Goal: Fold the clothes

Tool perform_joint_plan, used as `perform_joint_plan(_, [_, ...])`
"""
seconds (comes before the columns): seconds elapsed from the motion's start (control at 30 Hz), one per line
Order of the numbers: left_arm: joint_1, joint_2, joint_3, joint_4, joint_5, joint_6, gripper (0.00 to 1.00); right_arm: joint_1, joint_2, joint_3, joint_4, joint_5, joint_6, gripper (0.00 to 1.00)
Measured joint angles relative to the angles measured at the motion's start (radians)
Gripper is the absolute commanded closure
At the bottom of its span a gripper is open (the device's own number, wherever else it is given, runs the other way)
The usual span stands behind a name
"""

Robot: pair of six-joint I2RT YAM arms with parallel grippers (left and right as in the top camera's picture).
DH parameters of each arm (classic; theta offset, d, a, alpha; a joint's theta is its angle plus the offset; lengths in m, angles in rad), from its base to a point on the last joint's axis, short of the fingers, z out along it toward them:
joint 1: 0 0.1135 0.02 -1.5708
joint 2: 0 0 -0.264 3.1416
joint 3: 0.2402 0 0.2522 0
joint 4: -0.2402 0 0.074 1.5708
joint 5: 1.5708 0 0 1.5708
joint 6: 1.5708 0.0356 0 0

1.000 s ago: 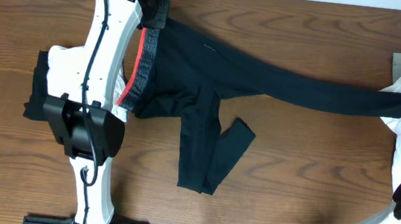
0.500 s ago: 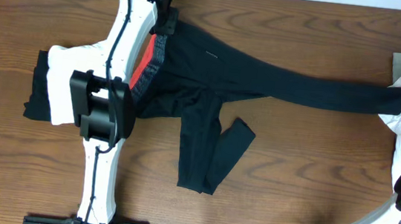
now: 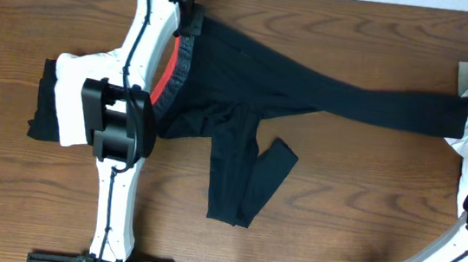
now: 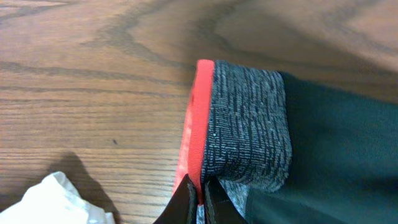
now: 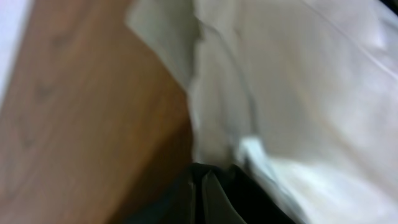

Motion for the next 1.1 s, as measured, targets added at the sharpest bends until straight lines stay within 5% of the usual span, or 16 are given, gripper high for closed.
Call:
perform_joint_plan(0.37, [0.037, 0.000, 0.000, 0.141, 0.134, -0.026, 0.87, 0.000, 0.000, 0.000, 0.080, -0.059, 0.005, 0.79])
perform_joint_plan(0.57, [0.037, 0.000, 0.000, 0.142, 0.147, -0.043, 0.65, 0.002, 0.000, 0.000, 0.070, -0.091, -0.031, 0.80])
perform_joint_plan(1.1, [0.039, 0.000, 0.000, -0.185, 0.159, -0.045, 0.63, 0.043, 0.000, 0.000, -0.195, -0.098, -0.233, 0.66])
